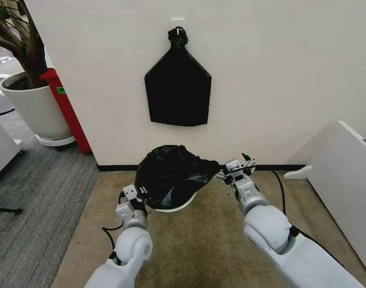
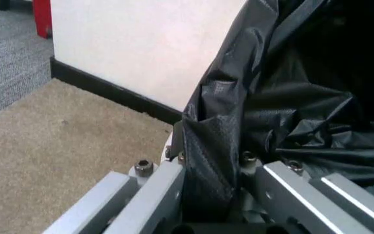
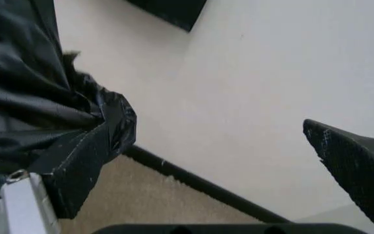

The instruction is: Place the garbage bag over the trash bin.

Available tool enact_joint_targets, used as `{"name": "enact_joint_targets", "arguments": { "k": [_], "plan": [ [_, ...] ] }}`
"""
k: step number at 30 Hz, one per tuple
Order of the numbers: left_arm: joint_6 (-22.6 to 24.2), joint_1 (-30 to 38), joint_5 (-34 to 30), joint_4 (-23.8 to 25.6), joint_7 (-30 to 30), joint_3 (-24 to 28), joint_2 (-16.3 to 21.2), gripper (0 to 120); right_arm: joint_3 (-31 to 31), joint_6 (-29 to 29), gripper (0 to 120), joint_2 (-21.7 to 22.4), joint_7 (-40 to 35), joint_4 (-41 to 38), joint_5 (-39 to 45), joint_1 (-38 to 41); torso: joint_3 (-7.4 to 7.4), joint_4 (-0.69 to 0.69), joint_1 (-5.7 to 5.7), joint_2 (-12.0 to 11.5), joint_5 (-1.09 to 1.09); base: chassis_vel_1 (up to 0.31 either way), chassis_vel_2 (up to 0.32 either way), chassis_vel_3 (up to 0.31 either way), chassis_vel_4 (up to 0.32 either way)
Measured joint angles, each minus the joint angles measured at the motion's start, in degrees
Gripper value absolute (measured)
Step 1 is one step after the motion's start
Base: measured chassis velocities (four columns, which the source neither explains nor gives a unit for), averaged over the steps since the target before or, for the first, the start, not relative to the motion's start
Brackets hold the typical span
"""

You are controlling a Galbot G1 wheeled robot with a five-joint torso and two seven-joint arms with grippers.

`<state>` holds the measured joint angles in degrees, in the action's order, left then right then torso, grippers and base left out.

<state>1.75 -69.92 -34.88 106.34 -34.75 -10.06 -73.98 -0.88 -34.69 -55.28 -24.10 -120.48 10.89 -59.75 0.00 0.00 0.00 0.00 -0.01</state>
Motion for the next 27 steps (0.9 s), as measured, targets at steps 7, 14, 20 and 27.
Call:
{"name": "enact_joint_targets", "arguments": {
  "k": [7, 14, 20, 27],
  "plan": [
    [-0.10, -0.03, -2.61, 2.29, -0.53, -1.05, 0.04, 1, 1.45, 0.73, 100, 0.14, 0.83, 2.85, -0.98, -2.52, 0.00, 0.00, 0.00, 0.00, 0.01, 0.000, 0.000, 0.000, 0.000],
    [-0.30, 0.14, -5.14, 3.08, -1.52, -2.49, 0.10, 1, 3.34, 1.08, 100, 1.03, 2.26, 4.46, -0.38, -4.77, 0.00, 0.00, 0.00, 0.00, 0.01, 0.000, 0.000, 0.000, 0.000],
    [-0.39, 0.56, -5.79, 2.93, -1.80, -3.22, 0.27, 1, 2.86, -1.39, 100, 1.19, 6.18, 2.59, 2.97, -7.41, 0.00, 0.00, 0.00, 0.00, 0.01, 0.000, 0.000, 0.000, 0.000],
    [-1.03, 0.66, -3.49, 0.81, -1.36, -3.04, 0.06, 1, 0.55, -1.84, 100, 1.27, 8.50, -2.53, -0.64, -6.06, 0.00, 0.00, 0.00, 0.00, 0.00, 0.000, 0.000, 0.000, 0.000]
  ]
}}
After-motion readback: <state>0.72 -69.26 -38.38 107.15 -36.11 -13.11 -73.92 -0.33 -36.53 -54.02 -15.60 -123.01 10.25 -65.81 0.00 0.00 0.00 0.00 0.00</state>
